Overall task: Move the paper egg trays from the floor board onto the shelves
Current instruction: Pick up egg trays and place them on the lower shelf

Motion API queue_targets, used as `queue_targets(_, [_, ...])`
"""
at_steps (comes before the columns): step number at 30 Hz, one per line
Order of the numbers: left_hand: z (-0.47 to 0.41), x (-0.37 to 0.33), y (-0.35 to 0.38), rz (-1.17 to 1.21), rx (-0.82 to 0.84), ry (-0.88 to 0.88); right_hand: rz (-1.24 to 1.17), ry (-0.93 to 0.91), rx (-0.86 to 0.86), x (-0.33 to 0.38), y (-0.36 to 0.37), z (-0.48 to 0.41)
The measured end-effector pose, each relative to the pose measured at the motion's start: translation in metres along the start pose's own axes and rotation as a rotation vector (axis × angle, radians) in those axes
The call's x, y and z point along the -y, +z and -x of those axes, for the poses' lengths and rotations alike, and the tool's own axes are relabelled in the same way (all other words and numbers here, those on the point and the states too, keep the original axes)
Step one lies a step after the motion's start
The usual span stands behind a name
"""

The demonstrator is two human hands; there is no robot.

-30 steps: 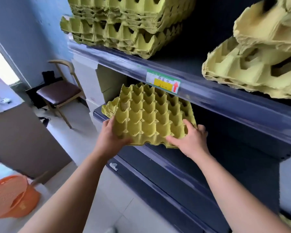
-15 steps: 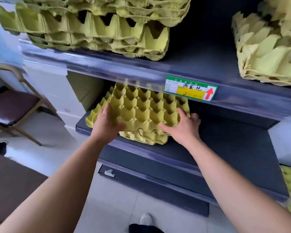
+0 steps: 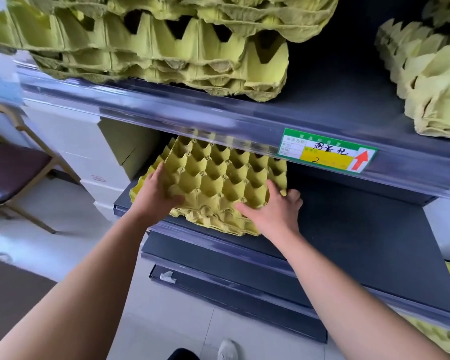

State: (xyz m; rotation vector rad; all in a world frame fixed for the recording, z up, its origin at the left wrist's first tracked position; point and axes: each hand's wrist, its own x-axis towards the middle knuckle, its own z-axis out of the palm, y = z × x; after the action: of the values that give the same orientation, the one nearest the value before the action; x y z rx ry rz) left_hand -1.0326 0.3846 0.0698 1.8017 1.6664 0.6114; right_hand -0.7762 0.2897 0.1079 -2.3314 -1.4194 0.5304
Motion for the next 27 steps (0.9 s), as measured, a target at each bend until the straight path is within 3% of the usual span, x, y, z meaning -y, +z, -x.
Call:
queue_targets(9, [0.011, -0.014, -0.018, -0.005, 0.077, -0.004, 0.039, 0.07, 0.037, 0.017, 0.006, 0.003])
queue_targets(16, [0.019, -0.022, -0.027, -0.227, 0.075, 0.071, 0.178, 0.075, -0.031, 0.025, 0.001, 0.02])
queue_targets(21, [0.029, -0.032, -0.032, -0.405, -0.056, 0.299, 0.161, 0.006, -0.151, 0.031, 0.001, 0.048])
queue_targets(27, [0.062, -0.064, -0.007, -0.36, 0.037, 0.59, 0.128, -0.049, -0.245, 0.01, -0.014, 0.095])
